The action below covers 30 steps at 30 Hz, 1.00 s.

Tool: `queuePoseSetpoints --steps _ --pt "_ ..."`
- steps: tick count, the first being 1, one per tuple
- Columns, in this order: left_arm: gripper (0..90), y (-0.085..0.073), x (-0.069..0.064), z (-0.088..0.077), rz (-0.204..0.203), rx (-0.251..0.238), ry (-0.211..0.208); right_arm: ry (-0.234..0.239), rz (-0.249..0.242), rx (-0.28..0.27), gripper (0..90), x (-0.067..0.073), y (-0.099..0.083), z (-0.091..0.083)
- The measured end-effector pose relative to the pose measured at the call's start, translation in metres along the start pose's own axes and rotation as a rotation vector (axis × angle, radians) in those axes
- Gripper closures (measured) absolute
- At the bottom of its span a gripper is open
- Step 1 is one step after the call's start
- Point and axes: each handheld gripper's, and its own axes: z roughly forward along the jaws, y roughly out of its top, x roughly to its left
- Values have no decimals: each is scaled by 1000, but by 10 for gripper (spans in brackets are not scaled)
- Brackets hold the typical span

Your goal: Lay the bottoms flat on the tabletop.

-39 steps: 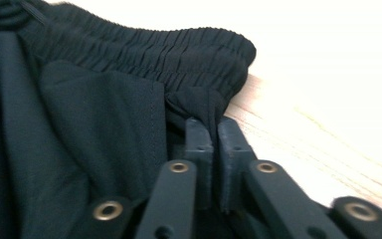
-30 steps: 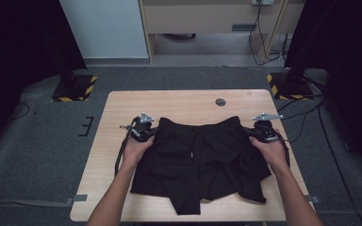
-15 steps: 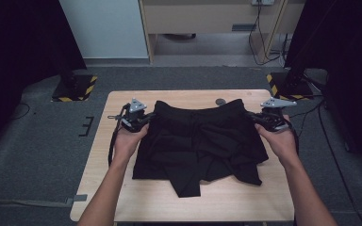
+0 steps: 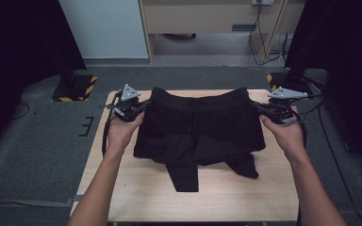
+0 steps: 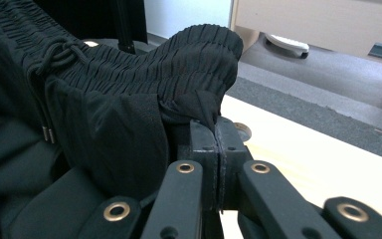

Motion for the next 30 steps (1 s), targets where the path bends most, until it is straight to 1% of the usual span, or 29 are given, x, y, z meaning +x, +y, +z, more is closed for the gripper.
queuePoseSetpoints --steps 4,8,13,23,27,30 --pt "896 4 3 0 -14 -15 -2 3 -3 -11 892 0 6 -3" --pt "895 8 7 -2 -12 -19 -1 7 -5 -24 892 1 12 -6" --pt "896 17 10 -7 -7 -32 6 -2 -8 -40 891 2 22 -9" --pt "895 44 14 -21 4 -73 17 -28 -32 -65 891 6 54 -22" --pt "895 50 16 -23 4 -85 20 -41 -49 -71 892 8 68 -29" --pt "895 50 18 -23 -7 -92 21 -47 -64 -73 892 11 79 -34"
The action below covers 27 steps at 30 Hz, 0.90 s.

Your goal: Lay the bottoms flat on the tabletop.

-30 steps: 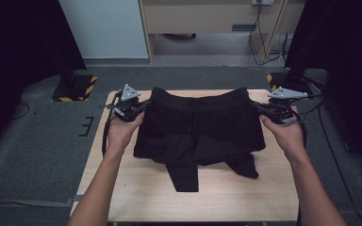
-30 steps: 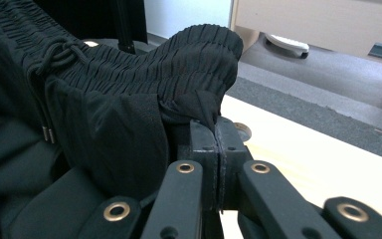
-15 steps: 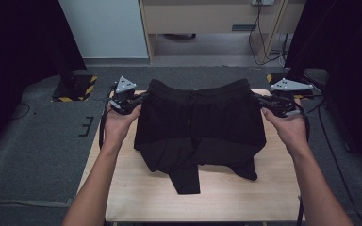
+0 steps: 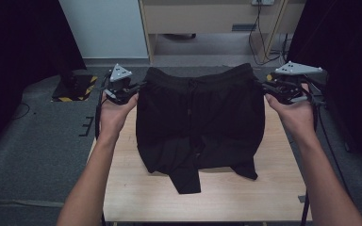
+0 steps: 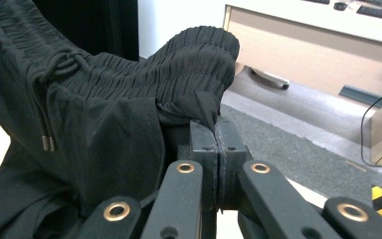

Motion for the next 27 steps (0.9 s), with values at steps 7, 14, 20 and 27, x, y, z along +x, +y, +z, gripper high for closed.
queuePoseSetpoints --steps 7,14,20,27 --pt "895 2 3 -3 -5 -6 0 -5 -14 -1 891 1 7 -2" --pt "895 8 4 -4 3 -6 4 -8 1 7 891 -1 0 3" --pt "895 14 5 -10 13 -8 11 -5 24 -1 891 -2 -7 7" --pt "895 13 9 -9 30 1 22 8 44 -4 891 -3 -16 15"
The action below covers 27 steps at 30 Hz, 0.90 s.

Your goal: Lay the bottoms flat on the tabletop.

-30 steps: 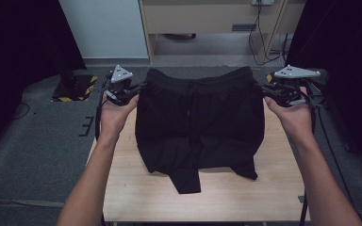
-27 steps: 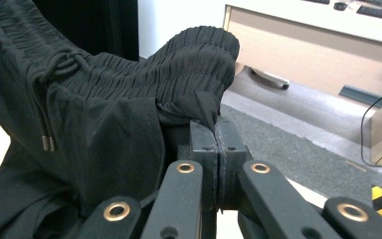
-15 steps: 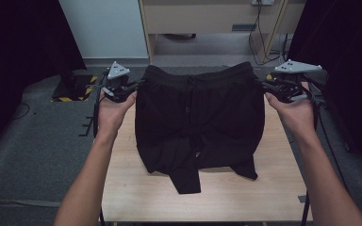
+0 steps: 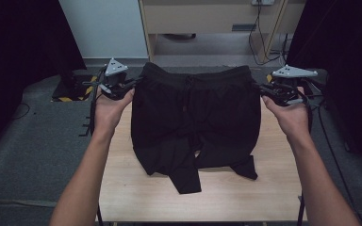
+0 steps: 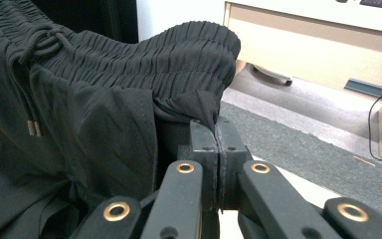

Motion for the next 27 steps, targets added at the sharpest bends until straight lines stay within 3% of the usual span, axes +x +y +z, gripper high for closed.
queuePoseSetpoints --steps 5,27 --pt "895 -3 4 5 -13 12 -3 5 10 -2 891 -3 -2 8" --pt "895 -21 29 65 -45 96 -7 20 71 28 891 -31 -23 66"
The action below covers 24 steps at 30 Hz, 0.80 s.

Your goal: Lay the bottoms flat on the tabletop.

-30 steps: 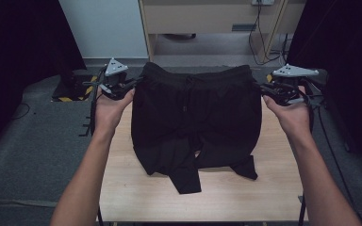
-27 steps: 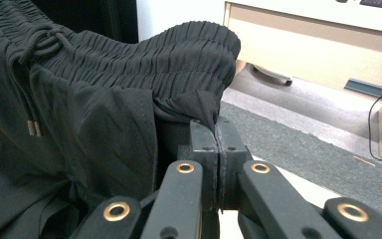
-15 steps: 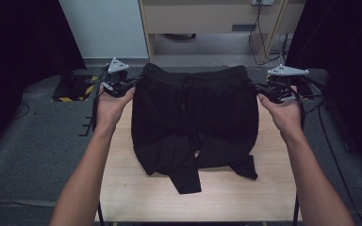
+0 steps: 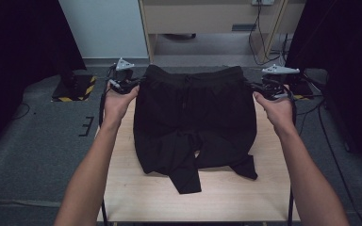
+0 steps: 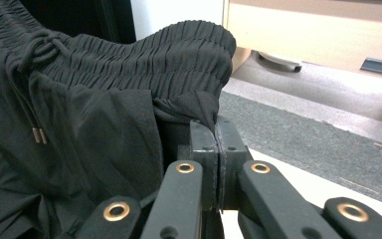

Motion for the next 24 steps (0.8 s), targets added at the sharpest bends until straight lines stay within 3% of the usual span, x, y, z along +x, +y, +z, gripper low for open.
queuePoseSetpoints --steps 13,24 --pt "895 -16 17 43 -6 76 1 15 46 51 891 -19 -17 46" --pt "894 -27 25 62 -27 94 -15 5 63 86 891 -26 -27 64"
